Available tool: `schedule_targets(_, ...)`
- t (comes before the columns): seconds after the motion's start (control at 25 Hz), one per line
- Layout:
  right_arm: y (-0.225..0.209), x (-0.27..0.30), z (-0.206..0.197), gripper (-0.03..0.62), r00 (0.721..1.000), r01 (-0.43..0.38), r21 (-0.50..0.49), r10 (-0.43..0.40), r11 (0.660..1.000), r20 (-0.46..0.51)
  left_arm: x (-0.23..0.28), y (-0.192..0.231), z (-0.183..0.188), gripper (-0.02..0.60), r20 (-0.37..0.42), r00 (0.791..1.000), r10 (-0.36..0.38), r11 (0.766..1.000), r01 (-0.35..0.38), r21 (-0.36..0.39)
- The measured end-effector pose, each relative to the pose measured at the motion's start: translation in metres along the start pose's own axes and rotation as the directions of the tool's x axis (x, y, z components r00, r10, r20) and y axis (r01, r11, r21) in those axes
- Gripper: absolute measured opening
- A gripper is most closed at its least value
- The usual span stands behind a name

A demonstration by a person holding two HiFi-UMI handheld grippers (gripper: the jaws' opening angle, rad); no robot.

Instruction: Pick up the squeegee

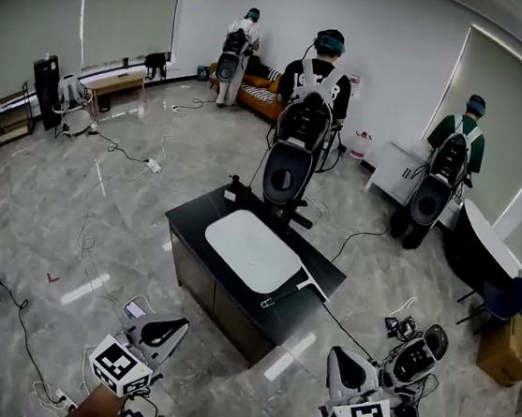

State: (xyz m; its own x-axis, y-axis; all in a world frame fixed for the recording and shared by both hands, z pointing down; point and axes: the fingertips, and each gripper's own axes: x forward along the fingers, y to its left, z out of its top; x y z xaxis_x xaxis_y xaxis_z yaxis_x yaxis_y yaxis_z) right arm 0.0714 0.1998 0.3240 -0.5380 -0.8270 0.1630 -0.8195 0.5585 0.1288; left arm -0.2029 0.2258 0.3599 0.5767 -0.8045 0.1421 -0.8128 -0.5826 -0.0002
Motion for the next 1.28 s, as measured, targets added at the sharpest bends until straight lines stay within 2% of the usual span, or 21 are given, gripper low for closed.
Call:
schedule_targets(0.4,-0.056,0.017,-0.012,0.009,0.996,-0.083,0.011,0.083,0.996,0.012,0.042,-0.019,0.003,0.006,-0.011,0.996,0.086,0.996,-0.086,-0.004)
schedule_targets(0.64,-0.076,0.028,-0.020,0.009,0.996,-0.094,0.023,0.094,0.995,0.002,0.065,-0.021,0.000,0.006,-0.036,0.996,0.084,0.996,-0.084,-0.006)
schedule_targets(0.84,-0.095,0.050,-0.033,0.009,0.999,-0.043,0.049,0.044,0.998,-0.024,0.105,0.005,-0.003,0.006,-0.049,0.998,0.032,0.999,-0.032,-0.010)
schedule_targets(1.0,-0.110,0.075,-0.033,0.009,0.999,0.024,0.061,-0.021,0.998,-0.049,0.155,0.033,-0.003,0.006,-0.048,0.997,-0.056,0.998,0.056,-0.009)
schedule_targets(1.12,-0.116,0.094,-0.027,0.009,0.995,0.072,0.054,-0.069,0.996,-0.069,0.188,0.054,0.012,0.006,-0.030,0.992,-0.125,0.992,0.125,0.008)
schedule_targets(1.28,-0.135,0.122,-0.022,0.009,0.990,0.125,0.059,-0.120,0.990,-0.077,0.232,0.080,0.018,0.006,-0.019,0.983,-0.180,0.984,0.180,0.003)
